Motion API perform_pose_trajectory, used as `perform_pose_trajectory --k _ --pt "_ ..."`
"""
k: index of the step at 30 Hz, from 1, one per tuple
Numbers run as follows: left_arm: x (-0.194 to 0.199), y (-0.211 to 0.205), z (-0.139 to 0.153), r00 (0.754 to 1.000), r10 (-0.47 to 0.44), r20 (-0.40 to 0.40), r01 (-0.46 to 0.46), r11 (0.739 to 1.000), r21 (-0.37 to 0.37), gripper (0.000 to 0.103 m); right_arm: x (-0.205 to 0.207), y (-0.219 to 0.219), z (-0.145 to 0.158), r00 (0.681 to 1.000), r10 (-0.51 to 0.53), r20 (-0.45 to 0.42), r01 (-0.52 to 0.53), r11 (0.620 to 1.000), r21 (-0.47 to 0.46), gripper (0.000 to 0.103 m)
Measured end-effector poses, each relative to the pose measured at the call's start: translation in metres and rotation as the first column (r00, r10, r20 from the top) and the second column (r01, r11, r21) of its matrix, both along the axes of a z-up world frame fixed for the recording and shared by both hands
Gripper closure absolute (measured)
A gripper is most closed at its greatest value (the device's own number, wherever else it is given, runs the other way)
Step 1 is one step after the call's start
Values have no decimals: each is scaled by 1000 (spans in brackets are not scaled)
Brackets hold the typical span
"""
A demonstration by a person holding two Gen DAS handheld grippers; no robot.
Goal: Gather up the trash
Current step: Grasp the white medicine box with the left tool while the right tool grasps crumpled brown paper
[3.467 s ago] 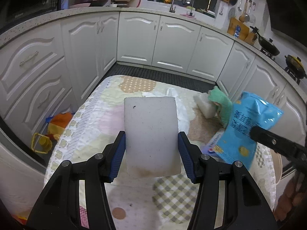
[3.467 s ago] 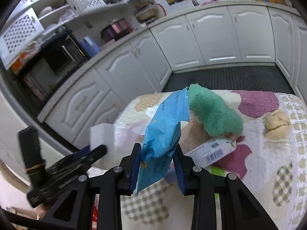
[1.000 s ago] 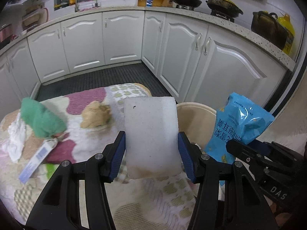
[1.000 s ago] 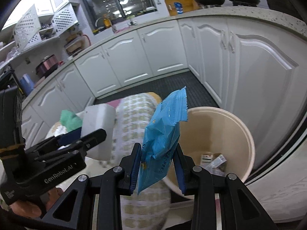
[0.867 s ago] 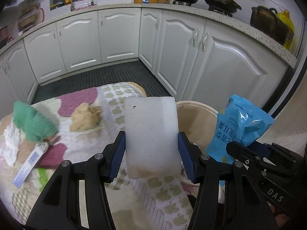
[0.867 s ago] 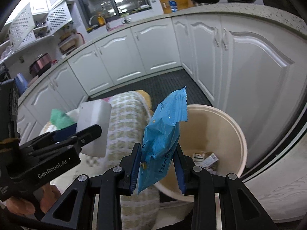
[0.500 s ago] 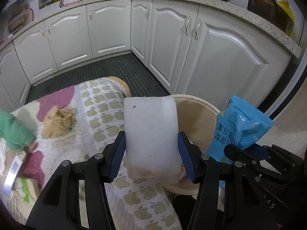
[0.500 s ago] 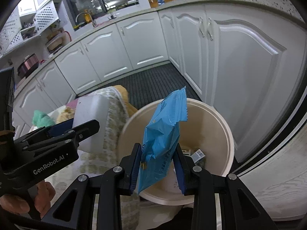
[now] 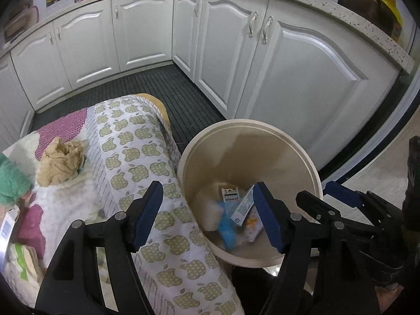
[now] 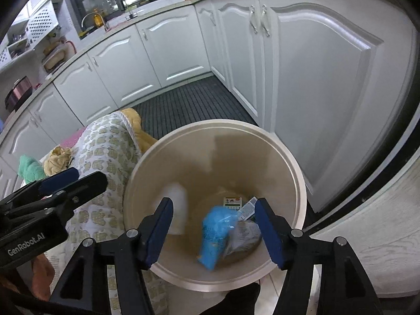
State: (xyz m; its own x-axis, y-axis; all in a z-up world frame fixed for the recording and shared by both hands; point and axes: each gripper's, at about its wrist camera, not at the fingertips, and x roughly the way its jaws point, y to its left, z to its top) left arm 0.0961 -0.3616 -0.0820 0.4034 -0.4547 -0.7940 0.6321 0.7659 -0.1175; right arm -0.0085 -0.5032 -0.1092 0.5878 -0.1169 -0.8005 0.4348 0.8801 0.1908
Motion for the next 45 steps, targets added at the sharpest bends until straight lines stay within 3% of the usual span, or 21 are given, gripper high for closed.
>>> perform_pose_trajectory --k 15,20,25,33,45 --pt "-22 55 24 994 74 84 -73 997 -20 33 -9 43 25 999 29 23 -27 997 -72 40" --pt "-29 82 31 988 98 118 -96 995 -26 33 -10 63 40 997 58 40 -54 994 -97 34" --pt "-37 116 36 981 141 137 -138 990 -30 33 -7 89 53 995 91 49 -84 989 -123 33" --pt "-36 189 41 959 237 157 -237 971 -20 33 0 136 69 987 138 81 -121 975 -184 12" --pt "-13 282 31 927 328 180 -337 941 22 33 27 191 71 971 224 78 -206 959 -197 11"
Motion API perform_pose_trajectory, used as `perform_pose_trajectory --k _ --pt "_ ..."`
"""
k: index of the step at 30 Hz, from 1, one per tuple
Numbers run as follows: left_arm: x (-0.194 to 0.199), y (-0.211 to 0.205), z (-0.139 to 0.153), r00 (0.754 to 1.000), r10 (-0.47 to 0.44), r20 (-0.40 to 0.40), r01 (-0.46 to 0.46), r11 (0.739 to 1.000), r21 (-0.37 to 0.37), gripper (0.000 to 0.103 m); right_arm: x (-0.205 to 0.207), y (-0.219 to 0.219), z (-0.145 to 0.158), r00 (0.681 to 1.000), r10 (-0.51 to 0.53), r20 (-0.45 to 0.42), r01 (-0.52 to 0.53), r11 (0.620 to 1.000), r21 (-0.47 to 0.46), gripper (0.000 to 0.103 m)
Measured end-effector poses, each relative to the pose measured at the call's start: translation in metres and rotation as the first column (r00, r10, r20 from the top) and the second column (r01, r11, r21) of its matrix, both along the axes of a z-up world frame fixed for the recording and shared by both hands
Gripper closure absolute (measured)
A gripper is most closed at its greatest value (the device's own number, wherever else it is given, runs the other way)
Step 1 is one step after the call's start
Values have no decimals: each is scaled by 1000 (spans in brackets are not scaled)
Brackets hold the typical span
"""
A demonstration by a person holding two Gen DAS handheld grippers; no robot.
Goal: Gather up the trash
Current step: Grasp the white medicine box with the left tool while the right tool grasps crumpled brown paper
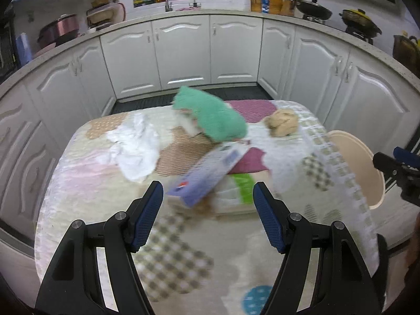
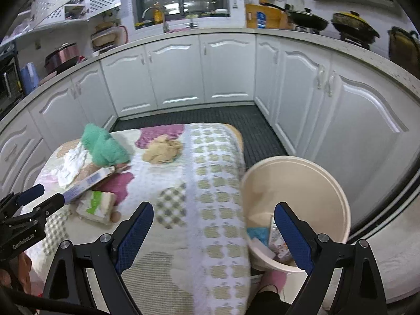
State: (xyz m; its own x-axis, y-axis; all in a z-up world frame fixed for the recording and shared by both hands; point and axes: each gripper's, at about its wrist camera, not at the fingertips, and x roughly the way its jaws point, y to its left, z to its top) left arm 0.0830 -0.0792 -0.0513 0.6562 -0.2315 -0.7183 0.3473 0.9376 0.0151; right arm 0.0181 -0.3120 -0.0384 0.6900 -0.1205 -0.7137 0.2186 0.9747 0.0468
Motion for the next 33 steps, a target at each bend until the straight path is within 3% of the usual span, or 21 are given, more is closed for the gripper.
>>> perform_pose_trajectory --k 5,10,12,16,20,27,33 --pt "15 11 -9 1000 16 -14 -15 1000 8 33 15 17 -4 999 31 -16 -31 999 -13 11" --pt "30 -3 -15 999 -35 -29 36 999 37 33 28 24 -9 998 53 -41 -54 998 -26 11" --pt "36 -13 -19 997 -66 -34 68 995 74 33 33 24 -10 997 55 -48 -56 998 -32 11" --pt "46 -35 -32 996 -88 -19 90 972 217 33 42 22 -11 997 54 -54 -56 998 -23 11" --pt "61 -42 -42 992 -116 -41 122 951 285 33 54 22 -14 995 69 -67 -71 997 -17 11" --pt "99 -19 -36 992 -74 -99 94 972 214 33 84 23 -21 993 87 -84 -89 996 -27 11" --pt "114 -13 -42 979 -123 -161 149 975 164 33 123 17 -37 989 100 -111 -97 995 27 11"
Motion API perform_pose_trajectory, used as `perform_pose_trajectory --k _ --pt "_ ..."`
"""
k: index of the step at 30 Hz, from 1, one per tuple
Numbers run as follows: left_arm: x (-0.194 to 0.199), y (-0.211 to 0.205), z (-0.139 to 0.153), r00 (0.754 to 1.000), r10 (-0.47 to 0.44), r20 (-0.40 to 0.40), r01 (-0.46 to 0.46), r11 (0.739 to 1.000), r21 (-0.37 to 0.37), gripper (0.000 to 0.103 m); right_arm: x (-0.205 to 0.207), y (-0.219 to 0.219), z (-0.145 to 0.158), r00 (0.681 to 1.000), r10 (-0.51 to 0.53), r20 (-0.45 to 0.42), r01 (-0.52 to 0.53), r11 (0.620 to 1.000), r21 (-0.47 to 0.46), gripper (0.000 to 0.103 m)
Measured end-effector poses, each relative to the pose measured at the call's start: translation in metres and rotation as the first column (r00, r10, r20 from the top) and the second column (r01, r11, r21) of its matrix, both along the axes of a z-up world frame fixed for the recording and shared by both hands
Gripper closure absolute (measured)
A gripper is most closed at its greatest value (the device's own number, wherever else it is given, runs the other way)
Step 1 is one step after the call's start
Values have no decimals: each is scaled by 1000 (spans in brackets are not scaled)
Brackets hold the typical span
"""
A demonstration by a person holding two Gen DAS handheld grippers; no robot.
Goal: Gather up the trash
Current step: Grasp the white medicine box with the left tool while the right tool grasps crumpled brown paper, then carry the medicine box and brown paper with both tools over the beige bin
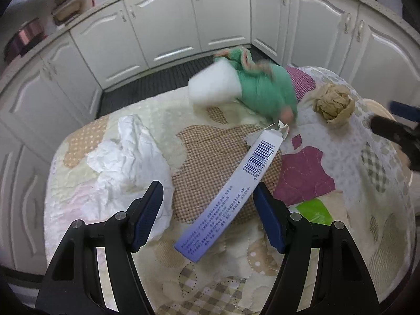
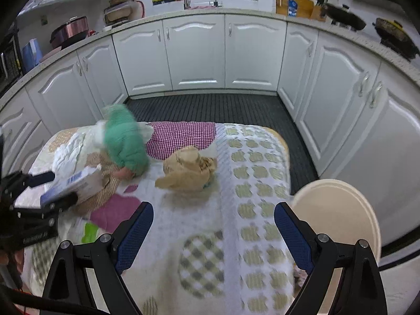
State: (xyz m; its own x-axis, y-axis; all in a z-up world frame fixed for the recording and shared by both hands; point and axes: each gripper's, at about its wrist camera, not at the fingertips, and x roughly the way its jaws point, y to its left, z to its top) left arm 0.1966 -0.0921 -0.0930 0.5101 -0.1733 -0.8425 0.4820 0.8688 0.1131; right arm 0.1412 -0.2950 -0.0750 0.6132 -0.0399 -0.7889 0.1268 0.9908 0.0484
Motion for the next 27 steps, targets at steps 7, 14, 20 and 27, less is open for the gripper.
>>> perform_pose_trajectory --k 7,14,20,27 --pt "7 -6 -11 997 -40 -63 39 999 -13 63 45 0 -21 1000 12 -29 -10 998 68 12" --pt "2 3 -9 997 -30 -67 26 998 -54 82 41 -13 -32 1000 12 -2 -11 970 241 67" --pt "-15 18 16 998 -9 -57 0 988 -156 82 11 -18 -11 998 25 58 -38 971 236 70" --pt "-45 2 33 998 -43 -48 31 974 -226 82 -37 -15 12 993 45 109 -68 975 213 70"
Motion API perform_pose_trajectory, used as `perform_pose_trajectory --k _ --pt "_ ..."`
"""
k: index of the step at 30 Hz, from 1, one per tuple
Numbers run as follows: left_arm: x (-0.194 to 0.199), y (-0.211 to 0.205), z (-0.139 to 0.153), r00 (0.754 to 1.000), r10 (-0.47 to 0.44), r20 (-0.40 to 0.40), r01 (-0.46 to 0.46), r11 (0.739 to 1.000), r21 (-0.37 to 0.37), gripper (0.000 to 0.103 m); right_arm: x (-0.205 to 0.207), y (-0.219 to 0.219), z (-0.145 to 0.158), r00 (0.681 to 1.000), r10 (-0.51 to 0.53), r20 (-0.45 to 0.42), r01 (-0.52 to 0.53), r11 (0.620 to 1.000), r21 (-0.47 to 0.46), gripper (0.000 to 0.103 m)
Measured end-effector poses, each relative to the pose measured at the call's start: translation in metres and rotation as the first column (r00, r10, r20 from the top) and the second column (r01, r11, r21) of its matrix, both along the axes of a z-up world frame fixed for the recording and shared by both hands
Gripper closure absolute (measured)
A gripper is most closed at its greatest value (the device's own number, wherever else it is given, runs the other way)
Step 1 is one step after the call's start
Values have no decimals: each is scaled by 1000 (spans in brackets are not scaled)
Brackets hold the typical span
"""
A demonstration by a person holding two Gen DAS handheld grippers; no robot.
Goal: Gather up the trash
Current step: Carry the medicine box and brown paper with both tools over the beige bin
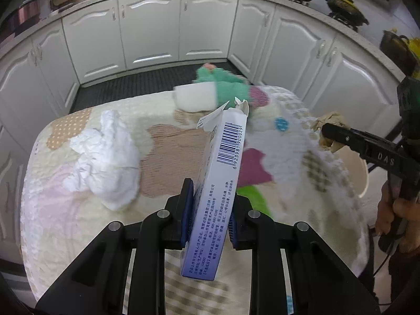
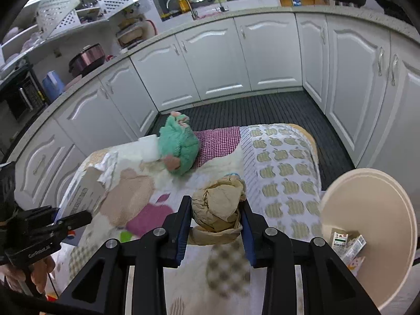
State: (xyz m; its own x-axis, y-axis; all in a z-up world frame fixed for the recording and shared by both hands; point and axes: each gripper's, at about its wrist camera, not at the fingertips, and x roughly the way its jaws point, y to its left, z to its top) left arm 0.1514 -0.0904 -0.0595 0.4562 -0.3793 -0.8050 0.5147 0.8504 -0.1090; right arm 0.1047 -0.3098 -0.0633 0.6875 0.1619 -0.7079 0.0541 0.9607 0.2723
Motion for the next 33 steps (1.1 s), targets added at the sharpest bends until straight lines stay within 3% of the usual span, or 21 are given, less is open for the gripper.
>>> perform_pose_trajectory --k 15,33 --pt "-53 -77 21 994 -106 18 107 992 -72 82 -73 -43 14 995 -99 24 101 991 -88 70" --pt "-76 -188 15 977 -212 -9 210 973 -98 82 -112 -103 13 974 -226 18 227 964 -136 70"
